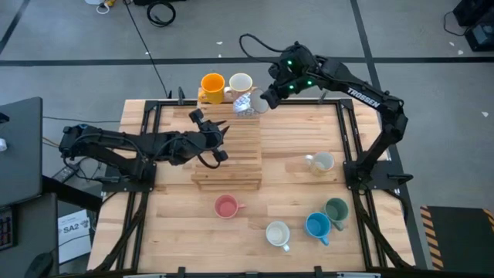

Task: Place coffee mugs
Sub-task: Put the gray mug on the shelf

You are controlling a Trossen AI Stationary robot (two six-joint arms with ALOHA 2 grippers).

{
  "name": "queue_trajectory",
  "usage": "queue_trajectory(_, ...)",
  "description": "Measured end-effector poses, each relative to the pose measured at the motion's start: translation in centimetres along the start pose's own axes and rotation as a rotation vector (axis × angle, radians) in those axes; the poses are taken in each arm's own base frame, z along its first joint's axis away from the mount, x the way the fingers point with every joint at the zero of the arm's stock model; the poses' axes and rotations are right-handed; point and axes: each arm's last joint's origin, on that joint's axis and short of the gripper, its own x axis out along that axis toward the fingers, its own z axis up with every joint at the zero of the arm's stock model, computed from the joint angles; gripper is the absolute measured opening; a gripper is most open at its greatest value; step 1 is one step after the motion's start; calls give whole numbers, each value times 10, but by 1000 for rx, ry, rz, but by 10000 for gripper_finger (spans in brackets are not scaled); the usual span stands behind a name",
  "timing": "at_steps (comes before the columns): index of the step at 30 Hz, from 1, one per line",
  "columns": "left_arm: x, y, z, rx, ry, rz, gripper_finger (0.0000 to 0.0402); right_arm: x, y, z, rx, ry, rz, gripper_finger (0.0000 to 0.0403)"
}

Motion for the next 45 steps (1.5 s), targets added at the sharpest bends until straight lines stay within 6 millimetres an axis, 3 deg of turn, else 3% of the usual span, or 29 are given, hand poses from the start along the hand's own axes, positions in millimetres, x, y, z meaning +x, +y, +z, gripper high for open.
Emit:
queue_trajectory(6,0,0,-2,12,12,-4,96,14,12,8,-97,79,-47,23)
queue_trajectory(10,0,-1,-2,11,15,-5,96,26,9,10,-126,146,-190,23)
queue_trajectory(19,0,-1,-2,12,16,-5,96,61,-2,8,-107,230,-195,23)
queue_trajectory(37,9,7,-2,-127,8,-39,99,53,-4,9,-95,228,-196,23)
queue_trajectory(45,24,19,1,-223,-55,-158,160,54,-5,8,-93,231,-194,23)
